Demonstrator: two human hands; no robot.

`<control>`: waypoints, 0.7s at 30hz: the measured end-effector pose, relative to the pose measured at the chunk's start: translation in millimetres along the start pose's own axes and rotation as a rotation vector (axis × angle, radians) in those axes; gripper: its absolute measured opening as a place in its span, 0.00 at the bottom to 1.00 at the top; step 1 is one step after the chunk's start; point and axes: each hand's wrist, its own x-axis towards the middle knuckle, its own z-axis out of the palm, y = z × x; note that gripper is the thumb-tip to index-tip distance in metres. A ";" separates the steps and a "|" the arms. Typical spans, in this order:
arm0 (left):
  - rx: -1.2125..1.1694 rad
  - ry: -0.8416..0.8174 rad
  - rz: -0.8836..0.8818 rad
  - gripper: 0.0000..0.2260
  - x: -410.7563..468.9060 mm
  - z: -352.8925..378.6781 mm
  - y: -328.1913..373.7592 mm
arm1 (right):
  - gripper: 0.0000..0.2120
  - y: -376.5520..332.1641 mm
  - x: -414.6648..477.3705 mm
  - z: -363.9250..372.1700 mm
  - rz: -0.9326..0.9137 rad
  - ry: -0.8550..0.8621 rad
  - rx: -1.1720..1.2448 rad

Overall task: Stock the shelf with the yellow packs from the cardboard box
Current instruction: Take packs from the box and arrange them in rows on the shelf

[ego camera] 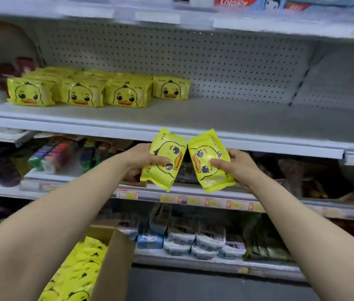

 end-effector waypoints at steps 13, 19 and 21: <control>0.194 0.112 0.044 0.26 105.2 -36.0 110.7 | 0.17 -65.7 77.6 -34.9 -0.073 0.078 -0.023; 0.539 0.105 0.163 0.33 190.4 -67.3 154.1 | 0.15 -97.7 138.3 -54.5 -0.118 0.174 -0.311; 0.666 0.110 0.165 0.35 207.1 -68.6 171.7 | 0.13 -111.7 155.6 -61.5 -0.141 0.168 -0.539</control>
